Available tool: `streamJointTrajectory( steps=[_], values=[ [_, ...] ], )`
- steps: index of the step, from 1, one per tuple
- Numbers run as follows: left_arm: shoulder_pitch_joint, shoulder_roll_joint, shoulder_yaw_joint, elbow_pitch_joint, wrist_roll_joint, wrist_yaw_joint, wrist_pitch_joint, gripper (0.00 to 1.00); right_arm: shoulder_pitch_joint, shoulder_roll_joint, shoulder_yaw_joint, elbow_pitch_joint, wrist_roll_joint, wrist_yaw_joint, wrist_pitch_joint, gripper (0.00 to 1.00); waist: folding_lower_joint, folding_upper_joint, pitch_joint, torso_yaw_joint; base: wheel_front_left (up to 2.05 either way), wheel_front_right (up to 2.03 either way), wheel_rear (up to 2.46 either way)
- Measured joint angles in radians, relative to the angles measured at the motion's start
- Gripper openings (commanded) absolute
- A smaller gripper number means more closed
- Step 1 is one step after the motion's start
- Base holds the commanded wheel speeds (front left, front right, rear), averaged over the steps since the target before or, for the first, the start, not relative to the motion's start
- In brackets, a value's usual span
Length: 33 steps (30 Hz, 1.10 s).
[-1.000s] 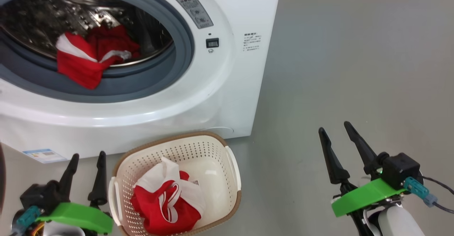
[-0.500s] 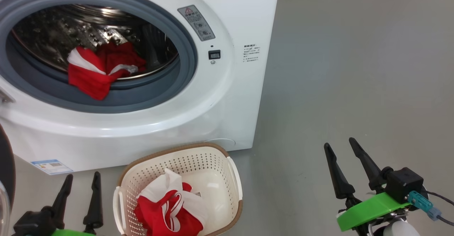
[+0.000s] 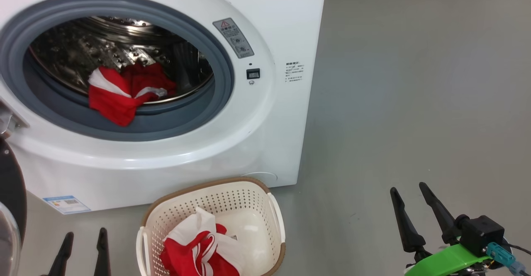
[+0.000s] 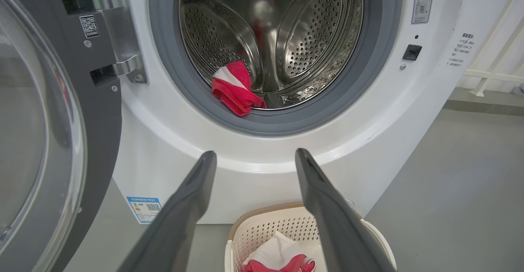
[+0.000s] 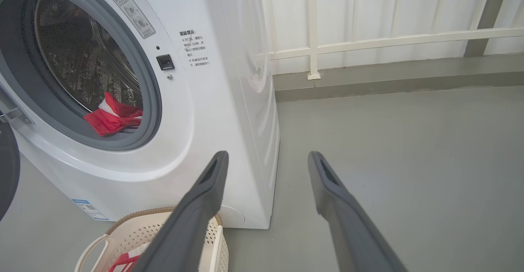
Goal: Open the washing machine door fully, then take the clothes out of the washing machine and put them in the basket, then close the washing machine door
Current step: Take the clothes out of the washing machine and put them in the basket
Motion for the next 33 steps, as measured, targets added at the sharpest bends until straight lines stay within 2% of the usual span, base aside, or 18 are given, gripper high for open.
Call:
streamJointTrajectory(
  steps=[21,27,33],
  values=[
    [0.030,-0.027,0.029,-0.051,0.015,0.000,0.000,1.00,0.014,0.002,-0.019,-0.009,0.000,0.000,0.000,1.00,0.0000,0.0000,0.009,0.002,0.00,0.00,0.00],
    [0.008,-0.026,0.010,0.000,0.014,0.000,0.000,1.00,0.012,0.009,-0.016,-0.008,0.000,0.000,0.000,1.00,0.0000,0.0000,0.023,0.000,0.00,0.00,0.00],
    [-0.110,-0.013,-0.034,0.100,0.035,0.001,0.005,1.00,0.002,0.020,-0.006,-0.007,0.000,0.000,0.000,1.00,0.0000,0.0000,0.050,-0.002,0.00,0.00,0.00]
  ],
)
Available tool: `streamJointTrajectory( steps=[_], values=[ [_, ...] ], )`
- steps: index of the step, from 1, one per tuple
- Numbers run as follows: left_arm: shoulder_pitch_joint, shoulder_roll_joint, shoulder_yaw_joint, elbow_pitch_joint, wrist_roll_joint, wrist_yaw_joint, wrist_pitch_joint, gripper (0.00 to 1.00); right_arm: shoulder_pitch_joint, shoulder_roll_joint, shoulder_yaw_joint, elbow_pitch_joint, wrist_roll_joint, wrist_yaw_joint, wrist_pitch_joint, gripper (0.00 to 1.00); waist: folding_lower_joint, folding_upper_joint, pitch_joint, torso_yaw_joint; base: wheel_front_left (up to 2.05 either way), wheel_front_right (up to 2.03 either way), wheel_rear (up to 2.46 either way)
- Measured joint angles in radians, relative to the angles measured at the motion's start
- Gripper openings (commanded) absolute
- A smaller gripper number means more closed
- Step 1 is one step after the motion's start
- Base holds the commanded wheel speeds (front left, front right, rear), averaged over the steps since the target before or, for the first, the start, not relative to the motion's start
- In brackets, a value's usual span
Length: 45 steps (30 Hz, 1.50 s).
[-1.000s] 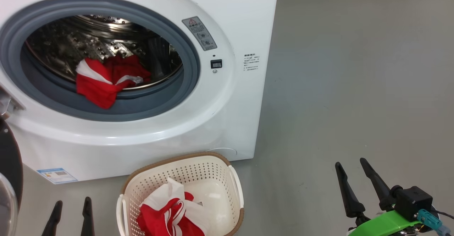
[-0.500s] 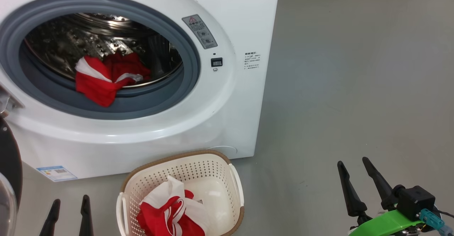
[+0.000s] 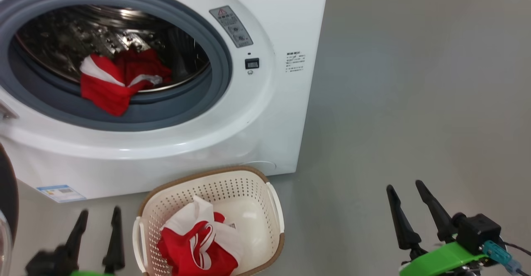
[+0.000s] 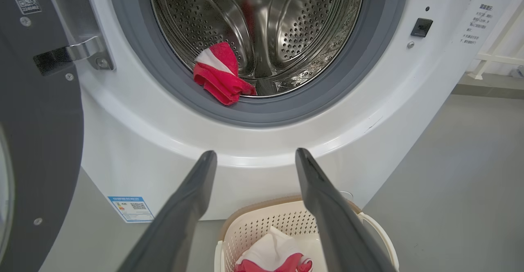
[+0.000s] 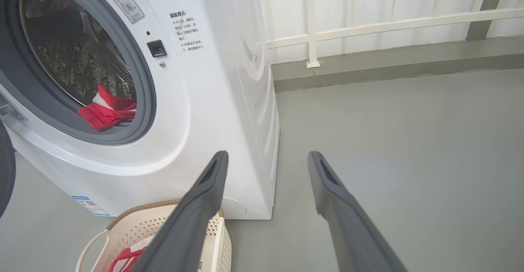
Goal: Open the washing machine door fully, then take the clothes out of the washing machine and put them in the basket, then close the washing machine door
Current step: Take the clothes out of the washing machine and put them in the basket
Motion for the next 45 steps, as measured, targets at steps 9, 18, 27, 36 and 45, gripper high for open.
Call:
streamJointTrajectory(
  steps=[9,18,27,36,45],
  values=[
    [-0.259,0.008,-0.059,0.149,0.052,0.011,0.053,1.00,-0.051,0.014,0.024,0.001,-0.004,0.000,0.000,1.00,0.0000,0.0000,0.056,-0.004,0.00,0.00,0.00],
    [-0.451,0.015,-0.088,0.268,0.073,0.019,0.088,1.00,-0.095,0.029,0.047,-0.001,-0.009,0.000,0.000,1.00,0.0000,0.0000,0.105,-0.021,0.00,0.00,0.00],
    [-0.656,0.039,-0.117,0.424,0.107,0.021,0.104,1.00,-0.139,0.037,0.055,-0.009,-0.009,0.000,0.000,1.00,0.0000,0.0000,0.165,-0.042,0.00,0.00,0.00],
    [-0.832,0.082,-0.165,0.614,0.176,0.047,0.107,1.00,-0.183,0.041,0.063,-0.015,-0.010,0.000,0.000,1.00,0.0000,0.0000,0.226,-0.059,0.00,0.00,0.00],
    [-1.020,0.121,-0.193,0.816,0.212,0.076,0.106,1.00,-0.227,0.041,0.090,-0.023,0.001,0.000,0.000,1.00,0.0000,0.0000,0.282,-0.080,0.00,0.00,0.00]
  ],
)
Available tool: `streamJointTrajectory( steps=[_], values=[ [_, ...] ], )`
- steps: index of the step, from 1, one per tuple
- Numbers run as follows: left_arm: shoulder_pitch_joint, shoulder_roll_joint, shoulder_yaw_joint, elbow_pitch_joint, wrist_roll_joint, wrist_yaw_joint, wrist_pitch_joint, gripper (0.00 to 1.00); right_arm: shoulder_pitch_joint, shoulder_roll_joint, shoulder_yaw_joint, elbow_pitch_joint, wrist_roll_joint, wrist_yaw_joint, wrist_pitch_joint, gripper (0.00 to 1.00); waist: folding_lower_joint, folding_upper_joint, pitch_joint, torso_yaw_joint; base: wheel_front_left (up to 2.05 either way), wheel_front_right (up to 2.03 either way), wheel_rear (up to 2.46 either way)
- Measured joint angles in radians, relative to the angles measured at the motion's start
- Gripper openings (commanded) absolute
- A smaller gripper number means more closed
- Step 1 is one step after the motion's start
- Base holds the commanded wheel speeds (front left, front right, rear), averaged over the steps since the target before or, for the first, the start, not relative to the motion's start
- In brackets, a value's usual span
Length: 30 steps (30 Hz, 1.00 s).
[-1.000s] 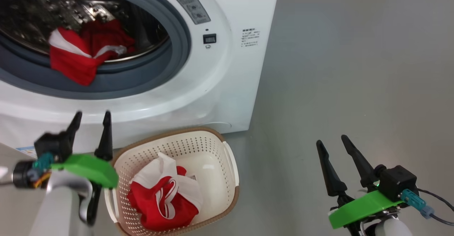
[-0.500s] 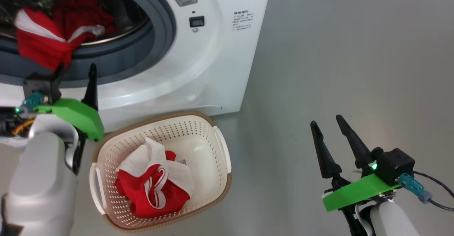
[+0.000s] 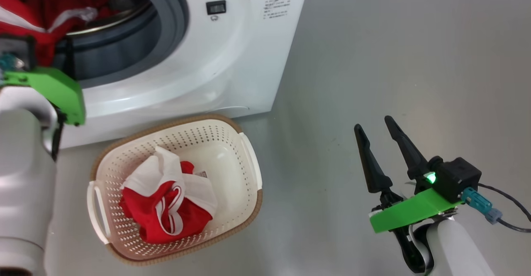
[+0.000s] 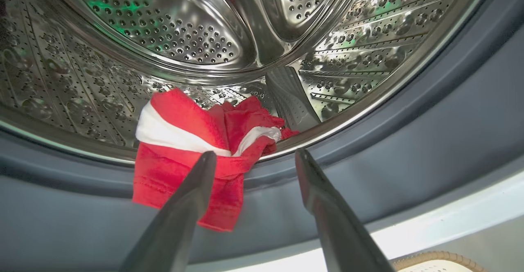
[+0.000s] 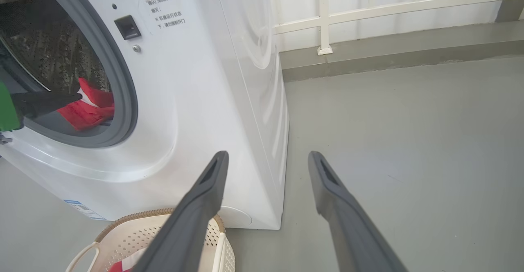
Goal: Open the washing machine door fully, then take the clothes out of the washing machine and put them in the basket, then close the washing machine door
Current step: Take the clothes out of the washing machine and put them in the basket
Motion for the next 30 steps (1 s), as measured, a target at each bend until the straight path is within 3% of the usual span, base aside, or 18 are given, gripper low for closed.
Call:
streamJointTrajectory(
  steps=[12,30],
  values=[
    [-0.142,0.060,-0.020,0.159,0.015,0.023,-0.003,1.00,-0.039,0.000,0.026,-0.010,0.036,0.000,0.000,1.00,0.0000,0.0000,0.070,-0.045,0.00,0.00,0.00],
    [-0.227,0.124,-0.048,0.218,0.023,0.061,0.000,1.00,-0.076,0.000,0.061,-0.021,0.055,0.000,0.000,1.00,0.0000,0.0000,0.118,-0.093,0.00,0.00,0.00]
  ],
)
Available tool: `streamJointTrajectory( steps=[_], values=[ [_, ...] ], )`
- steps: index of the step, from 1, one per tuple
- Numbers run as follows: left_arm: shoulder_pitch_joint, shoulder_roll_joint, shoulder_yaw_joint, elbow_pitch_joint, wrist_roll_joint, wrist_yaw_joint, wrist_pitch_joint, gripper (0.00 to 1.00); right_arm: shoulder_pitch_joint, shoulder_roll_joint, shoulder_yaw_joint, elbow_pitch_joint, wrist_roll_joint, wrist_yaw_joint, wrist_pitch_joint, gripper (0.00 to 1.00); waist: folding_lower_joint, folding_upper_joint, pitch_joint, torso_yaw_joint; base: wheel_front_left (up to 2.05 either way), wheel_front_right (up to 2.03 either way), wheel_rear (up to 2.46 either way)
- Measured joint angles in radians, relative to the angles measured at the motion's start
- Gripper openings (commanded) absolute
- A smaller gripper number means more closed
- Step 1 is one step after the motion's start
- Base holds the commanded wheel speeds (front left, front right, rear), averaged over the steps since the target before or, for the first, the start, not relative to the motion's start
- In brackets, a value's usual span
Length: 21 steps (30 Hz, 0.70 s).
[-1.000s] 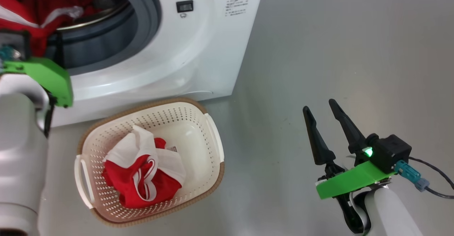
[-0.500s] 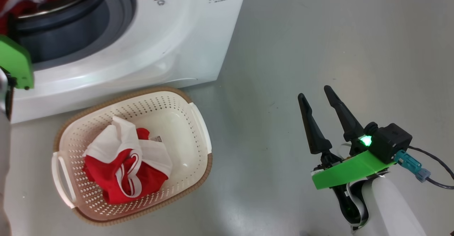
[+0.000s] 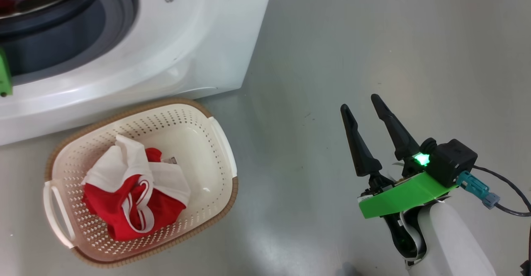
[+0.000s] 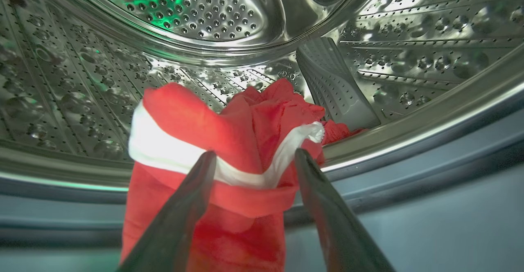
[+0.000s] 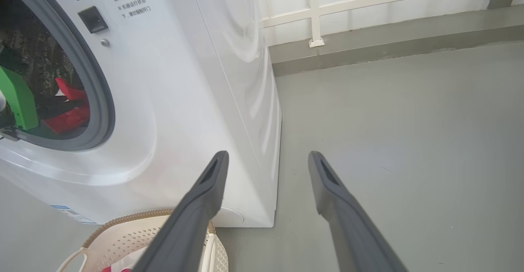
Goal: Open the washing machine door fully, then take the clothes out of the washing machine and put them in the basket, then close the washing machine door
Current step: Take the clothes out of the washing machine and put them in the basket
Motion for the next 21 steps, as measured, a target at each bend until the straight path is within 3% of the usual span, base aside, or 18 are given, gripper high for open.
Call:
streamJointTrajectory(
  steps=[9,10,11,12,15,21],
  values=[
    [-0.011,0.032,-0.012,0.009,0.000,0.014,0.018,1.00,0.000,0.000,0.012,-0.002,0.006,0.000,0.000,1.00,0.0000,0.0000,0.017,-0.023,0.00,0.00,0.00],
    [-0.011,0.034,-0.014,0.010,-0.001,0.014,0.018,0.87,0.000,0.000,0.012,-0.002,0.006,0.000,0.000,1.00,0.0000,0.0000,0.019,-0.025,0.00,0.00,0.00],
    [-0.011,0.035,-0.015,0.011,-0.002,0.014,0.019,0.60,0.000,0.000,0.012,-0.002,0.006,0.000,0.000,1.00,0.0000,0.0000,0.020,-0.026,0.00,0.00,0.00],
    [-0.011,0.036,-0.015,0.011,-0.004,0.015,0.023,0.42,0.000,0.000,0.012,-0.002,0.006,0.000,0.000,1.00,0.0000,0.0000,0.021,-0.026,0.00,0.00,0.00],
    [-0.011,0.036,-0.018,0.012,-0.011,0.015,0.026,0.06,0.000,0.000,0.013,-0.002,0.006,0.000,0.000,1.00,-0.0001,0.0000,0.019,-0.026,0.00,0.00,0.00],
    [-0.010,0.034,-0.019,0.014,-0.030,0.013,0.004,0.00,0.000,0.000,0.013,-0.001,0.006,0.000,0.000,1.00,0.0000,0.0000,0.008,-0.019,0.00,0.00,0.00]
  ],
)
